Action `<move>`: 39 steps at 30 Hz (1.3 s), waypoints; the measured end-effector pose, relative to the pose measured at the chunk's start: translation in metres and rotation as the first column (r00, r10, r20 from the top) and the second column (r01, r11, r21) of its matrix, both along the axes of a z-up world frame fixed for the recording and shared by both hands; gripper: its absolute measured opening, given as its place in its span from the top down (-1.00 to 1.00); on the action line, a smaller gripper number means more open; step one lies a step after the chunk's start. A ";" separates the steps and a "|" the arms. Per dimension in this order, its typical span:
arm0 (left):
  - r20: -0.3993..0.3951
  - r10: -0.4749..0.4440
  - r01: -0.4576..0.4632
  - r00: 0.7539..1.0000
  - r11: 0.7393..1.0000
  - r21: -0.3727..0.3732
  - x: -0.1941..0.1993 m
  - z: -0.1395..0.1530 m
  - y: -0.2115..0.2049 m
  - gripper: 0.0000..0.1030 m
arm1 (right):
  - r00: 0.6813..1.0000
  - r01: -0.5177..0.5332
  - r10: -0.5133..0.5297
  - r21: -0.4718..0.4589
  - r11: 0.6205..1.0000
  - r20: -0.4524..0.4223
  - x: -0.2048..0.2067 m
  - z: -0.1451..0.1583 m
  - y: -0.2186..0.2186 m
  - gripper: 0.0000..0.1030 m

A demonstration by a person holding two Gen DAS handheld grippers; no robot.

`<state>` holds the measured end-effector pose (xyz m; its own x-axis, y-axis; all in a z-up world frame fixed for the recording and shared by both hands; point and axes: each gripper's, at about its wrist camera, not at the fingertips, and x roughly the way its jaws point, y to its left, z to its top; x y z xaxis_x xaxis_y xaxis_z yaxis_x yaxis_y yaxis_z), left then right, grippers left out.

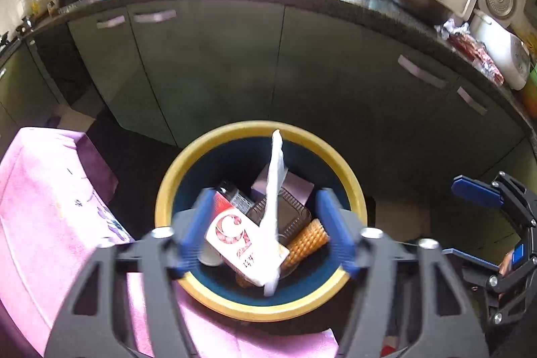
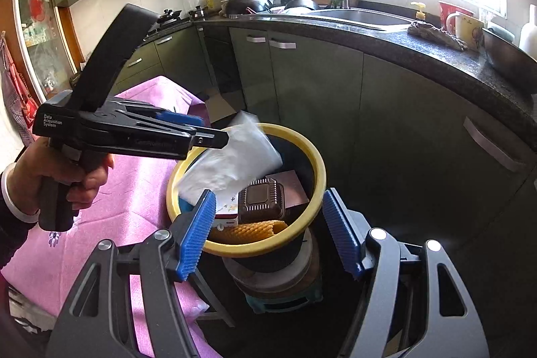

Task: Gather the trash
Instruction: 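Carry the tissue over the bin and open the left gripper, then grasp the crumpled white snack wrapper with the right gripper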

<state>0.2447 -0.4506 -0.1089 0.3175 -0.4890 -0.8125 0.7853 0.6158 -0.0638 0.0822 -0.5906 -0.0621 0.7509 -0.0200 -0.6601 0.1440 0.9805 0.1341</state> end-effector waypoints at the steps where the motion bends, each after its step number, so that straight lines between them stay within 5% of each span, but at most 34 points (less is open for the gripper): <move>1: 0.017 0.002 -0.002 1.000 1.000 -0.009 -0.003 0.005 0.004 -0.31 | 1.000 -0.001 0.001 0.000 1.000 0.002 0.000 0.001 0.001 -0.31; 8: 0.078 0.081 -0.066 0.994 0.982 -0.179 -0.031 0.064 0.087 -0.41 | 0.999 -0.040 0.040 0.001 0.999 0.008 0.003 0.003 0.017 -0.36; 12: 0.174 0.204 -0.154 0.963 0.952 -0.264 -0.065 0.102 0.160 -0.60 | 0.994 -0.105 0.105 0.009 0.994 0.009 0.010 0.005 0.040 -0.38; 19: 0.283 0.486 -0.372 0.827 0.850 -0.373 -0.128 0.145 0.310 -0.79 | 0.952 -0.306 0.306 0.037 0.951 0.022 0.031 0.008 0.125 -0.56; 24: 0.337 0.656 -0.543 0.676 0.752 -0.374 -0.159 0.148 0.397 -0.84 | 0.871 -0.492 0.491 0.051 0.869 0.023 0.046 0.006 0.214 -0.64; 27: 0.325 0.708 -0.600 0.628 0.705 -0.378 -0.172 0.139 0.432 -0.86 | 0.821 -0.569 0.571 0.081 0.818 0.006 0.053 0.001 0.268 -0.70; 32: 0.251 0.744 -0.640 0.619 0.663 -0.389 -0.177 0.122 0.465 -0.86 | 0.783 -0.619 0.622 0.081 0.781 -0.014 0.058 -0.010 0.346 -0.88; 39: 0.218 0.733 -0.636 0.644 0.671 -0.381 -0.178 0.107 0.484 -0.86 | 0.811 -0.575 0.575 0.031 0.818 -0.110 0.078 -0.035 0.398 -0.91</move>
